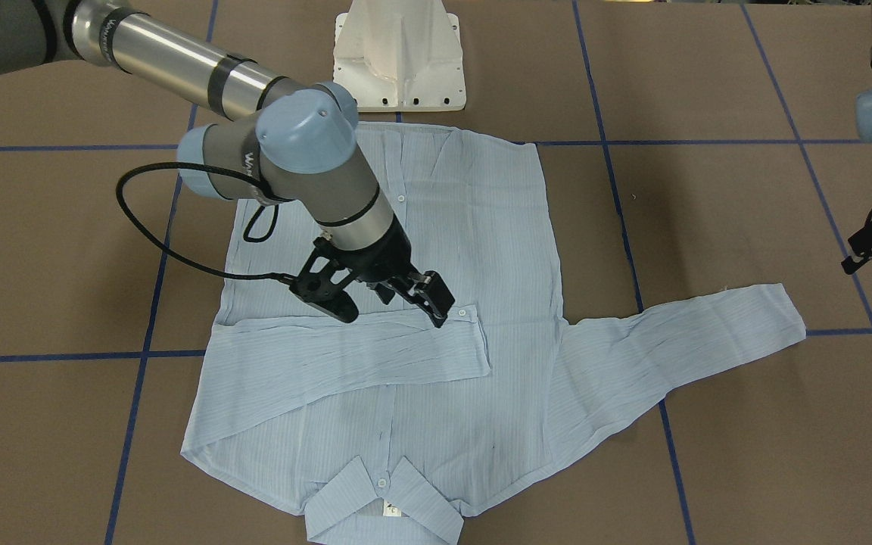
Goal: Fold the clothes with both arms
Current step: 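Release the sleeve on the shirt body and lift the right gripper away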
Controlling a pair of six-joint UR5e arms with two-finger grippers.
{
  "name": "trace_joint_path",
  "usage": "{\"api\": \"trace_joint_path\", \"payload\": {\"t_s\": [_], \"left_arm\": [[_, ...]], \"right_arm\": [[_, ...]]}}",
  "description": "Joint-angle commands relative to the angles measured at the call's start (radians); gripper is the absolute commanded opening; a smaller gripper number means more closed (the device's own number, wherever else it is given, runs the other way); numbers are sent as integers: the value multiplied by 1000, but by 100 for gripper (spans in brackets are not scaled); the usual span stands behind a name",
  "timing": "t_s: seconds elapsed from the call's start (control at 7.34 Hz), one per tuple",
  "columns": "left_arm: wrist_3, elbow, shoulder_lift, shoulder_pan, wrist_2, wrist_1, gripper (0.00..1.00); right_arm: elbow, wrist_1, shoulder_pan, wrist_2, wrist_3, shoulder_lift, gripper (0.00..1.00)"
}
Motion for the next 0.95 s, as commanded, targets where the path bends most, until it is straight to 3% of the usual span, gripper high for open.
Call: {"api": "trace_joint_path", "payload": {"t_s": [0.0, 0.27, 0.68, 0.82], "left_arm": [[-40, 136, -69, 76, 1, -127, 99], [-76, 183, -109, 108, 18, -121, 97], [-80, 260, -155, 139, 81, -129, 82], [-81, 259, -154, 139, 83, -129, 68]], "right_arm": [[196, -7, 71, 46, -20, -202, 98], [263, -5, 152, 149, -122, -310, 98], [276, -2, 162, 140, -144, -350, 97], [274, -2, 160, 136, -144, -353, 97]]}}
